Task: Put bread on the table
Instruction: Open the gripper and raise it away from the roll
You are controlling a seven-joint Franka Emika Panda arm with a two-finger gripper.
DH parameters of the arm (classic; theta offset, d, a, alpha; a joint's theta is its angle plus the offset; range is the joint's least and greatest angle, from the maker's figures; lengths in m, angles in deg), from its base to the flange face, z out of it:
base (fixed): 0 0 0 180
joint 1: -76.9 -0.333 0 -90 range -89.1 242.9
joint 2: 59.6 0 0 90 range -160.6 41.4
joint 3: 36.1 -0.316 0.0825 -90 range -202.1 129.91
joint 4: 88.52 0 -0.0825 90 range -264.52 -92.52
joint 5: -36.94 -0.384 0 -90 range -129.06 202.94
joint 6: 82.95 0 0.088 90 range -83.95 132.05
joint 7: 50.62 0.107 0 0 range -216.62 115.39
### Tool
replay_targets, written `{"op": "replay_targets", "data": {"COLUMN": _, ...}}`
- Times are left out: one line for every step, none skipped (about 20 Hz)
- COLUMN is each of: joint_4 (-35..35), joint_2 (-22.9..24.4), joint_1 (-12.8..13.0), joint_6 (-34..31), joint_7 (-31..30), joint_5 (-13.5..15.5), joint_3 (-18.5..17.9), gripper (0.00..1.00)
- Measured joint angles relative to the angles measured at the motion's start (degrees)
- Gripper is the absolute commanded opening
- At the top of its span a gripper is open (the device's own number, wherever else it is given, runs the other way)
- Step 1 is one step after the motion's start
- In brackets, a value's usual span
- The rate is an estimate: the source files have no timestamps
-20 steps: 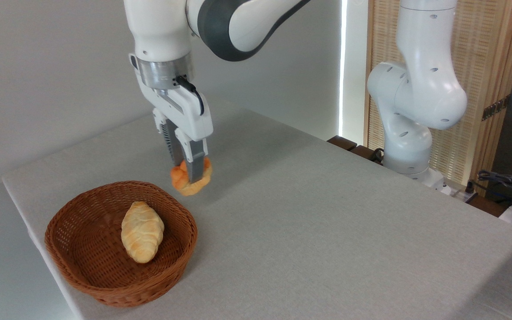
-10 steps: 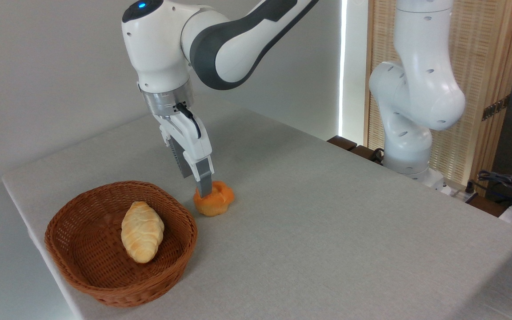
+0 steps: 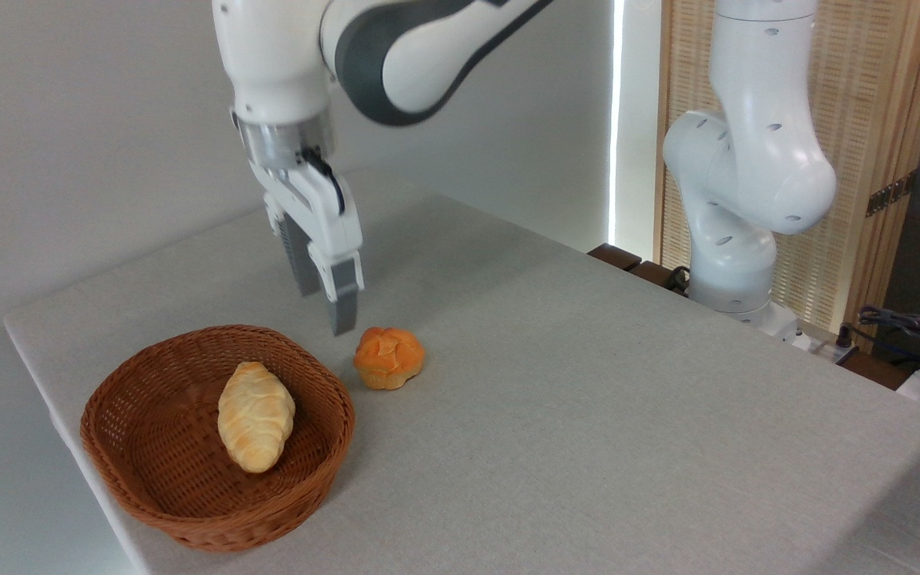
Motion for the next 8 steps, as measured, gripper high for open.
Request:
{"op": "replay_targets", "data": {"joint_4": 1.1, "joint_2": 0.4, "joint_1": -0.2, "joint_6": -0.2, "joint_7": -0.1, "joint_5": 0.0, "joint_3": -0.6, "gripper": 1.0}}
{"op": "replay_targets", "data": {"joint_4": 2.2, "joint_2": 0.6, "joint_1": -0.3, "joint_6": -0.9, "joint_7": -0.1, "joint_5": -0.1, "joint_3": -1.6, "gripper": 1.0}}
{"op": "replay_targets", "data": {"joint_4": 3.2, "joint_2": 0.8, "joint_1": -0.4, "joint_6": -2.4, "joint_7": 0.0, "joint_5": -0.2, "joint_3": -2.9, "gripper": 1.0}}
{"op": "replay_targets", "data": {"joint_4": 4.1, "joint_2": 0.8, "joint_1": -0.5, "joint_6": -3.9, "joint_7": 0.0, "joint_5": -0.8, "joint_3": -4.1, "gripper": 1.0}}
{"op": "replay_targets", "data": {"joint_4": 4.6, "joint_2": 0.8, "joint_1": -0.7, "joint_6": -4.8, "joint_7": 0.2, "joint_5": -2.2, "joint_3": -5.0, "gripper": 1.0}}
{"op": "replay_targets", "data": {"joint_4": 4.9, "joint_2": 0.8, "joint_1": -0.8, "joint_6": -5.1, "joint_7": 0.2, "joint_5": -3.8, "joint_3": -5.5, "gripper": 1.0}}
{"op": "replay_targets", "data": {"joint_4": 5.1, "joint_2": 0.8, "joint_1": -0.8, "joint_6": -5.2, "joint_7": 0.2, "joint_5": -5.1, "joint_3": -5.9, "gripper": 1.0}}
{"op": "replay_targets", "data": {"joint_4": 5.2, "joint_2": 0.8, "joint_1": -0.8, "joint_6": -5.2, "joint_7": 0.1, "joint_5": -5.8, "joint_3": -6.2, "gripper": 1.0}}
